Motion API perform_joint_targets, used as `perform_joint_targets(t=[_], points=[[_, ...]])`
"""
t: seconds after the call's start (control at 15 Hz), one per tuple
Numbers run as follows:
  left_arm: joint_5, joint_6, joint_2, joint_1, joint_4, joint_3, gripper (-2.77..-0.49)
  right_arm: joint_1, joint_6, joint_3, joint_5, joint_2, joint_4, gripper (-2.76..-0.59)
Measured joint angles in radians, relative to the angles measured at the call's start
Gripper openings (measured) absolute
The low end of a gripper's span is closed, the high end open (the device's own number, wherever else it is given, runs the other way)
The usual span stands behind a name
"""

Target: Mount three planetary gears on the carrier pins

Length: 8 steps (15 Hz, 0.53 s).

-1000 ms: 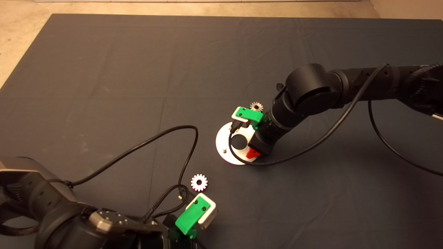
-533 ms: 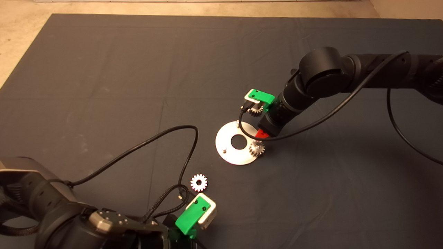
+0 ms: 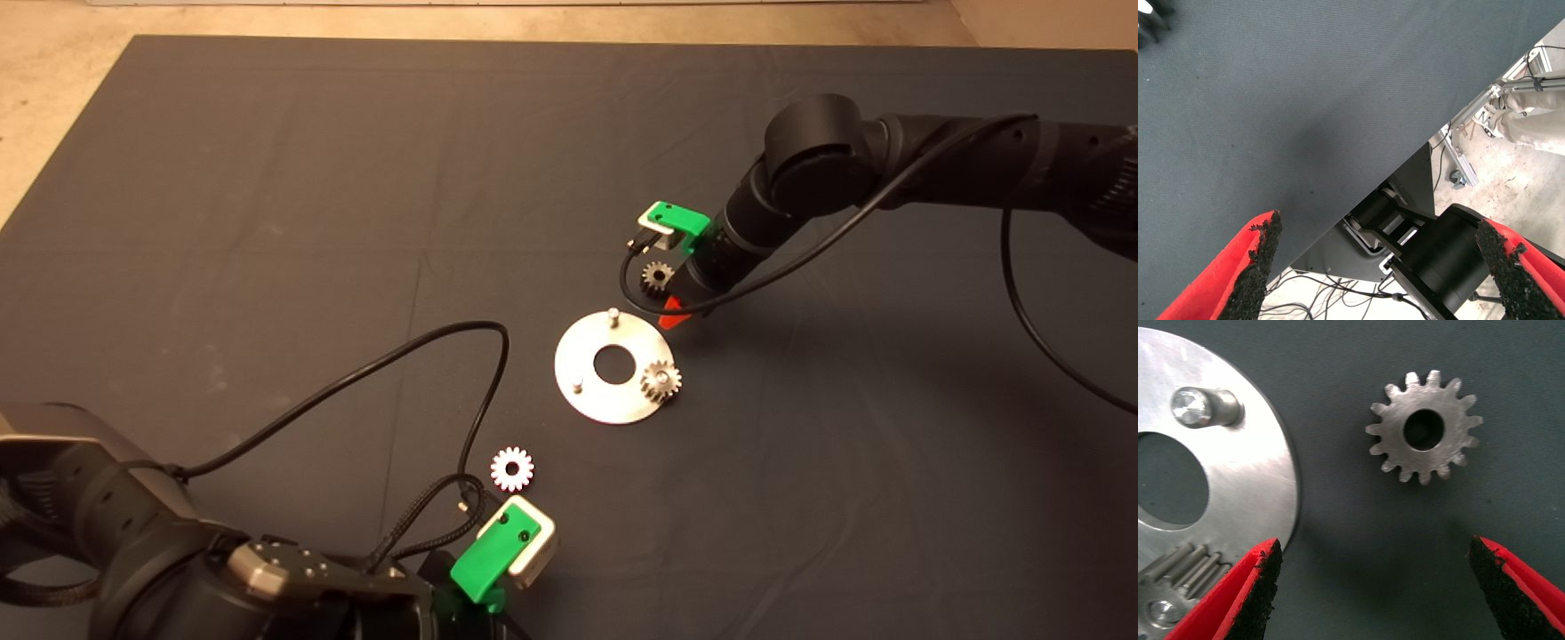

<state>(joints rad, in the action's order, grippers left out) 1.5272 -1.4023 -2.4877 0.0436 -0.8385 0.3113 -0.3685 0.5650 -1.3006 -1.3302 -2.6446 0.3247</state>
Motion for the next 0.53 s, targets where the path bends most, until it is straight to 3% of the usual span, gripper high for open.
perform_joint_targets(t=[0.53], points=[[0.0, -0.001, 0.0, 0.0, 0.0, 0.0, -1.19, 0.0, -0.031, -0.063, 0.003, -0.043, 0.0, -1.3]])
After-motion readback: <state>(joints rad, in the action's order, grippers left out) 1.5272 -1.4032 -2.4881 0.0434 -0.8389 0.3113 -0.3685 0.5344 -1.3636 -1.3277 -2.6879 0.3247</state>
